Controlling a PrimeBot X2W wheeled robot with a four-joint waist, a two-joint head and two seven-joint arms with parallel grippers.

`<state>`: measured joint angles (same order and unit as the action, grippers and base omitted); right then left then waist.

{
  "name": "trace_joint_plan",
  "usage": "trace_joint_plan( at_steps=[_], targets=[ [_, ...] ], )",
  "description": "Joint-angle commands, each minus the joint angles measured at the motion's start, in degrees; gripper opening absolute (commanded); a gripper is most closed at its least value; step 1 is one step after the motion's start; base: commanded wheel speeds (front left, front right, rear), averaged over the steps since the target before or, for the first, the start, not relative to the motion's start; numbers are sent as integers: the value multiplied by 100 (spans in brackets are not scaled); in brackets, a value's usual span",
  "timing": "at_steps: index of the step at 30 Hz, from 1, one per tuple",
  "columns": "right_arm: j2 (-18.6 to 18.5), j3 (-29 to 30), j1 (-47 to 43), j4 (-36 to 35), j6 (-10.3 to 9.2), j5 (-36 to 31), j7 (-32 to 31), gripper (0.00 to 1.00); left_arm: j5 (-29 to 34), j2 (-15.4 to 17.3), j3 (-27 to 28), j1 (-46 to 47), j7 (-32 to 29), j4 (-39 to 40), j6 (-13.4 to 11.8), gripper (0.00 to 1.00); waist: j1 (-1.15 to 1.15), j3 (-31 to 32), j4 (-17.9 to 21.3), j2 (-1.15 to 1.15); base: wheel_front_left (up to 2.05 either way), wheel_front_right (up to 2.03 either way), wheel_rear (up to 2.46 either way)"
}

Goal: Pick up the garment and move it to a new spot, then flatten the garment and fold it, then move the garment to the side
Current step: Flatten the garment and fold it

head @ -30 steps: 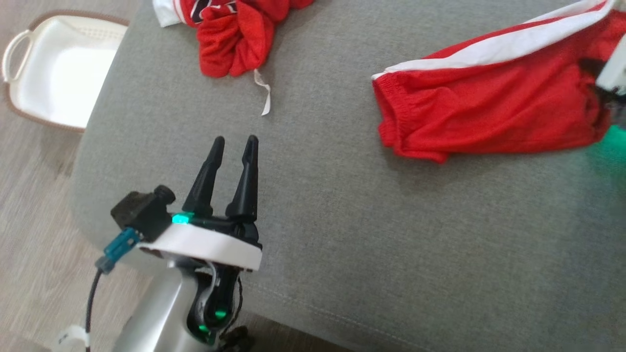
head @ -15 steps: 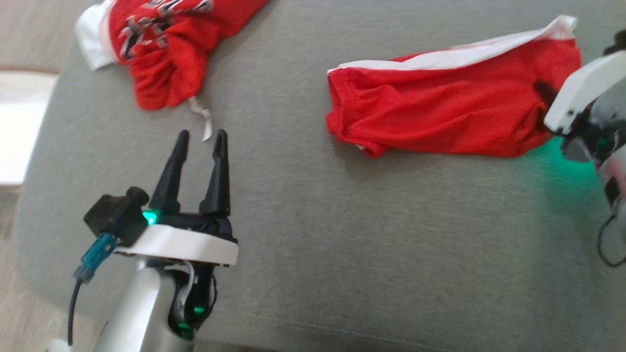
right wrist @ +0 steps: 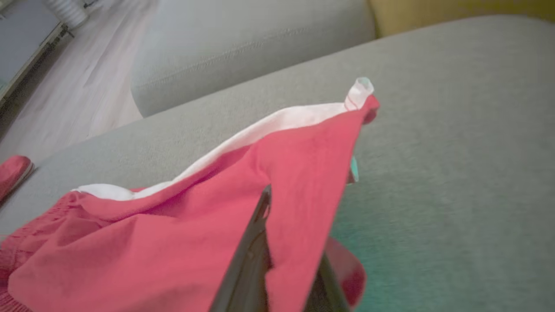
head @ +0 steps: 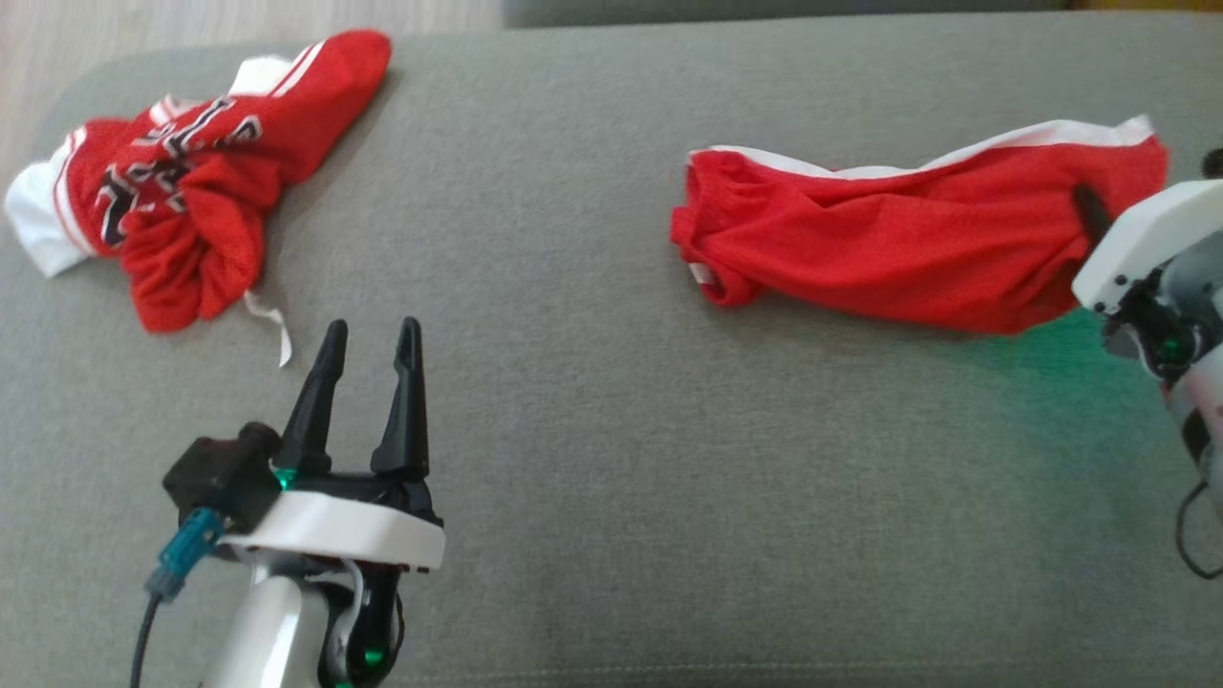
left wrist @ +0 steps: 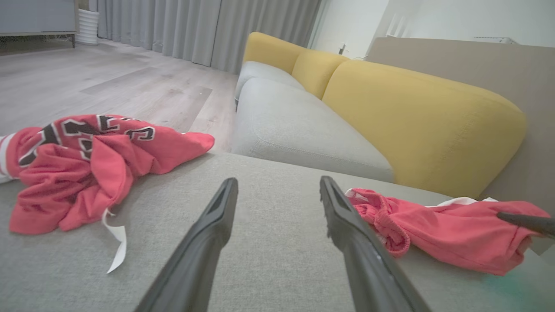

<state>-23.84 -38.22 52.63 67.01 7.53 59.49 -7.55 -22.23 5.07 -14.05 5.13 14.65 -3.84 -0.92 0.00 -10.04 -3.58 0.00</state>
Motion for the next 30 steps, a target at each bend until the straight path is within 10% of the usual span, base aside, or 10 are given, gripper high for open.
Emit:
trace_joint_plan(
  at_steps=[1,25,26,27,28,30],
  targets=[
    [-95,-84,77,-177,-4,-49,170,0,83,-2,236,103,35,155,44,100,0,98,84,0,0,0,0],
    [1020,-1360,704,281,-4,-508,-726,0,-5,-204,210,41,35,-135,188,100,0,397,-1125,0,0,0,0],
    [1044,-1362,727,289,-4,-483,-744,4,-7,-206,222,47,35,-146,187,100,0,363,-1149,0,0,0,0],
    [1071,-1363,743,295,-4,-463,-739,40,-7,-207,235,54,35,-155,189,100,0,340,-1160,0,0,0,0],
    [1105,-1370,749,282,-4,-447,-709,100,-10,-209,251,59,35,-154,188,100,0,323,-1162,0,0,0,0],
    [1137,-1356,740,248,-4,-401,-671,100,-13,-210,268,63,35,-149,184,100,0,309,-1156,0,0,0,0]
  ],
)
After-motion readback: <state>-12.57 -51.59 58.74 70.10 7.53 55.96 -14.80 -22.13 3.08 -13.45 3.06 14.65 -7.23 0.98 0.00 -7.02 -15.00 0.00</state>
